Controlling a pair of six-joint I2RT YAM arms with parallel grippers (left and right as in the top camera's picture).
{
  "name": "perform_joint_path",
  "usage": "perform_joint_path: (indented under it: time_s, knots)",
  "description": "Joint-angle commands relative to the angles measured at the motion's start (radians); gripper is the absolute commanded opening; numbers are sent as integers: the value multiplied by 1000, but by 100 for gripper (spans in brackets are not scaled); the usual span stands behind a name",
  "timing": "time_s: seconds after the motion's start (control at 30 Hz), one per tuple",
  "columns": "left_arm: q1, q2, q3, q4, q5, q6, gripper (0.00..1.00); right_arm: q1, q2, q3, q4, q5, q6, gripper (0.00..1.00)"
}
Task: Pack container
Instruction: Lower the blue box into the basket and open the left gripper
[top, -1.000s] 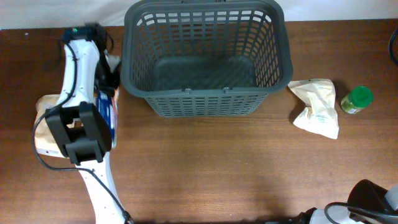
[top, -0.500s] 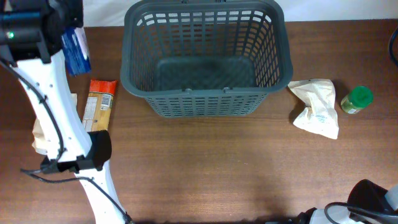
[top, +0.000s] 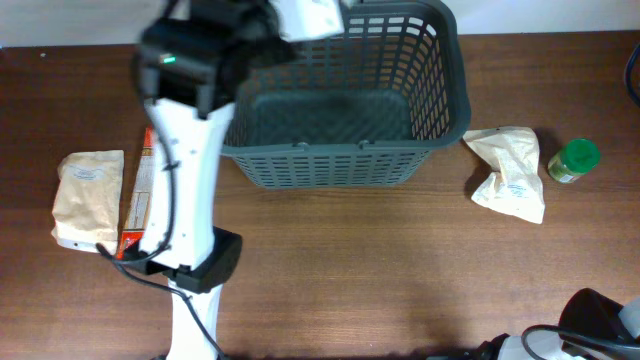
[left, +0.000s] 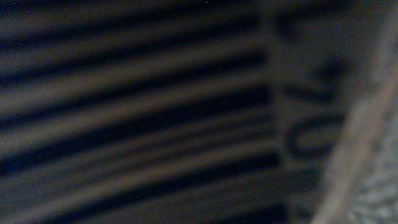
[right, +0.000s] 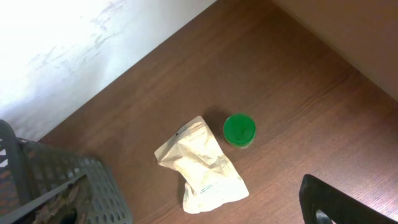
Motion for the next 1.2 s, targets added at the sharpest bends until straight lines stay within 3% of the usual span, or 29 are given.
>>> perform_joint_path:
  time_s: [0.0,0.23,0.57,0.63,0.67,0.7,0.83,1.0,1.17]
  knots:
    - [-5,25,-128,70,13,111,2,-6,0,5,0,9,-3,99]
    - [-7,119,-352,239,-23,110,2,-6,0,5,0,9,-3,99]
    - [-26,264,-386,252,-25,125,2,-6,0,5,0,9,-3,99]
    - [-30,265,-386,251,-32,123,21,-6,0,5,0,9,-3,99]
    - [-32,262,-386,251,-37,105,49,-6,0,5,0,9,-3,99]
    - [-37,253,-386,251,-47,67,99,-6,0,5,0,9,-3,99]
    - [-50,187,-386,250,-84,-129,99,-6,0,5,0,9,-3,99]
    - [-45,23,-371,193,-120,-530,99,-6,0,5,0,9,-3,99]
    - [-31,-201,-363,53,-128,-569,99,-6,0,5,0,9,-3,99]
